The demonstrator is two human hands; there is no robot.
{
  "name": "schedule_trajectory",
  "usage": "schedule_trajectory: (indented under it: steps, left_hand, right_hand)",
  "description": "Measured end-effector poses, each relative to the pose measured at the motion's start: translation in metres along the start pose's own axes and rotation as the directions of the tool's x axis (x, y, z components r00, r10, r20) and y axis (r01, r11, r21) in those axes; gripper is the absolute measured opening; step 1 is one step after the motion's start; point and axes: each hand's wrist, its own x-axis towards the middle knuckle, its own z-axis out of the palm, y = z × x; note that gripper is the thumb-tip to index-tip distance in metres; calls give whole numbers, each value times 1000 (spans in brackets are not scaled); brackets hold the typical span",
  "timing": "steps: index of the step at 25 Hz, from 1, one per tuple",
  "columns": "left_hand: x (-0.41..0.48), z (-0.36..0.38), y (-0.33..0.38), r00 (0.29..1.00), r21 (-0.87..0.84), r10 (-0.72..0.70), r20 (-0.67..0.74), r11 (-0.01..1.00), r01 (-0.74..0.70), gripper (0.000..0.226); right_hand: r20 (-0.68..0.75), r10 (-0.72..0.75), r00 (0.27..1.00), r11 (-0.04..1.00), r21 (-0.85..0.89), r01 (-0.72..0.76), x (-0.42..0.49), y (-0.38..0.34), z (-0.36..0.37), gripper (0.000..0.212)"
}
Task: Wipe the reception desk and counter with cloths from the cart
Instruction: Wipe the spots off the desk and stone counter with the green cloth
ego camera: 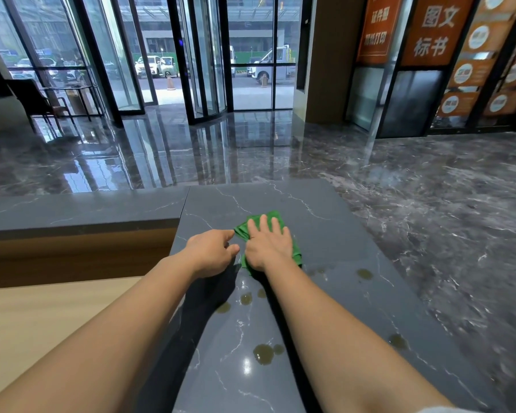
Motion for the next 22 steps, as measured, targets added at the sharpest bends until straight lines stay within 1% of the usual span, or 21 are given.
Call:
schedule_trajectory:
  steps: [4, 7, 13, 17, 20, 22]
  left_hand:
    - [-2, 1, 4, 1000, 0, 18, 2, 1000, -18, 49]
    - [-4, 3, 9, 999, 16, 31, 19, 999, -31, 50]
    - [-20, 5, 15, 998, 92, 51, 23, 994, -53, 47]
    - [-35, 8, 16, 991, 88, 104, 81, 990, -111, 69]
    - [-47, 15, 15, 982, 105, 136, 130, 983, -150, 88]
    - [-51, 20, 14, 982, 143, 139, 128, 977, -157, 93]
  right_hand:
    - [26, -88, 996, 996, 14, 87, -5, 8, -2, 59]
    - [29, -77, 997, 997, 22, 76, -7, 35, -4, 57]
    - [16, 119, 993, 993, 8, -119, -19, 108, -14, 58]
    - [26, 246, 969, 969, 4, -246, -31, 142, -19, 58]
    - [38, 306, 951, 952, 24, -307, -37, 136, -18, 58]
    - [40, 339, 940, 940, 30, -340, -41, 120, -16, 58]
